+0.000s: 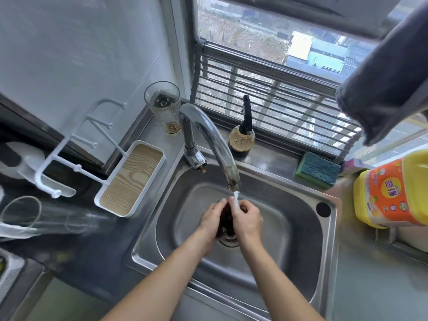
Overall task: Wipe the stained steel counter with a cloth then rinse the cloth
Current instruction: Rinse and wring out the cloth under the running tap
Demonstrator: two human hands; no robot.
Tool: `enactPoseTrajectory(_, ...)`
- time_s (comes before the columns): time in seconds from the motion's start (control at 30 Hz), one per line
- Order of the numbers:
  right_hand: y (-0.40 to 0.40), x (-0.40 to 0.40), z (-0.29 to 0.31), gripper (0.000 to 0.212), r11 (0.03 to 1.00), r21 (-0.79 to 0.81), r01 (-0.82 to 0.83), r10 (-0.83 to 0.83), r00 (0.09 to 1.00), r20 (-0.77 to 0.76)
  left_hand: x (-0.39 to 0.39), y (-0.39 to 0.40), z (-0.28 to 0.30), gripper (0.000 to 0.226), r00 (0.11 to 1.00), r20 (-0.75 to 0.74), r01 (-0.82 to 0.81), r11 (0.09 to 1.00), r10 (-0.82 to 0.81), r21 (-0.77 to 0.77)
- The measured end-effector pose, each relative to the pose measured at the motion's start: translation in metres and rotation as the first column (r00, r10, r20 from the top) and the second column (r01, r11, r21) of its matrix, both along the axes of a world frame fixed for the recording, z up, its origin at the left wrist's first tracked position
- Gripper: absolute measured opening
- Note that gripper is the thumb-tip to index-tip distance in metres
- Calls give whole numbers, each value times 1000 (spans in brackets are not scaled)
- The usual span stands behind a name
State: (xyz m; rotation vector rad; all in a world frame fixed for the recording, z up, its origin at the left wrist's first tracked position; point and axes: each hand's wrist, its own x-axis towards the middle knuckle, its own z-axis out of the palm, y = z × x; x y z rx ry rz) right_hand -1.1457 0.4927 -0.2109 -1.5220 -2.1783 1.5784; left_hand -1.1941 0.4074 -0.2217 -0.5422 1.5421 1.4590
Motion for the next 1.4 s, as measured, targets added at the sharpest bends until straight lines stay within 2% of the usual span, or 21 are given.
enactPoseTrajectory(0.07,13,-6,-3,37,973,-209,-95,100,995,15,0,-6,-1,42,995,100,-29,995,20,94)
enactPoseTrajectory(0.1,17,-6,-6,33,946,-298,-131,139,990,6,-1,-10,-4,42,994,95,-71,991,60,113)
enactPoseTrajectory(0.17,26,-2,-12,25,933,-343,-109,112,994,-11,-6,-16,-11,47,990,-14,-142,988,144,66)
enactPoseTrajectory(0.23,35,4,-16,35,917,-391,72,-80,997,-2,-11,-19,-13,48,974,-111,-197,980,198,16)
enactPoseTrajectory(0.27,39,6,-18,35,866,-458,202,-224,974,6,-13,-20,-13,45,966,-113,-232,972,235,35)
enactPoseTrajectory(0.37,36,11,-23,22,603,-629,491,-549,827,119,-15,-24,-11,31,947,-13,-320,943,322,91)
enactPoseTrajectory(0.4,29,12,-23,22,538,-679,499,-567,811,147,-13,-24,-10,24,942,32,-334,936,333,109)
enactPoseTrajectory(0.47,12,12,-22,38,461,-801,382,-486,864,132,-7,-24,-7,14,944,97,-325,935,314,139)
enactPoseTrajectory(0.53,-2,11,-21,46,501,-831,243,-330,941,76,-4,-22,-7,19,959,76,-279,955,272,105)
enactPoseTrajectory(0.57,-8,10,-21,43,587,-783,204,-261,964,56,-3,-19,-7,29,968,47,-249,966,246,68)
enactPoseTrajectory(0.63,-20,9,-27,29,804,-560,199,-232,973,13,-2,-13,-8,46,982,-14,-188,982,188,-5)
enactPoseTrajectory(0.73,-32,8,-23,28,938,-271,217,-262,954,-146,-4,-3,-4,47,989,-120,-98,991,86,-95)
enactPoseTrajectory(0.8,-36,8,-21,27,964,-222,146,-191,961,-197,-5,2,-4,40,986,-165,-24,997,10,-80)
enactPoseTrajectory(0.87,-31,6,-26,26,977,-171,128,-156,974,-163,-3,2,-1,38,986,-160,45,999,-47,-14)
enactPoseTrajectory(0.97,-12,5,-34,30,932,-345,112,-153,984,-95,2,-3,1,35,993,-110,58,985,-41,160)
enactPoseTrajectory(1.03,0,4,-36,23,912,-406,57,-86,995,-54,2,-8,-4,26,984,-171,67,989,-43,136)
enactPoseTrajectory(1.13,11,5,-34,15,961,-227,158,-154,987,34,-1,-20,-17,26,950,-245,178,980,-194,-84)
enactPoseTrajectory(1.2,12,8,-24,11,963,-111,246,-246,969,11,-1,-23,-21,22,964,-143,216,974,-225,-71)
enactPoseTrajectory(1.27,2,12,-18,5,982,-14,187,-188,981,-54,-3,-17,-17,23,990,-57,129,990,-133,-58)
enactPoseTrajectory(1.33,-21,17,-14,14,993,106,57,-46,993,-104,-8,-6,-13,35,1000,-2,16,997,-16,-78)
enactPoseTrajectory(1.4,-41,19,-11,24,982,188,-2,28,990,-135,-11,1,-8,45,996,-47,73,985,-81,-153)
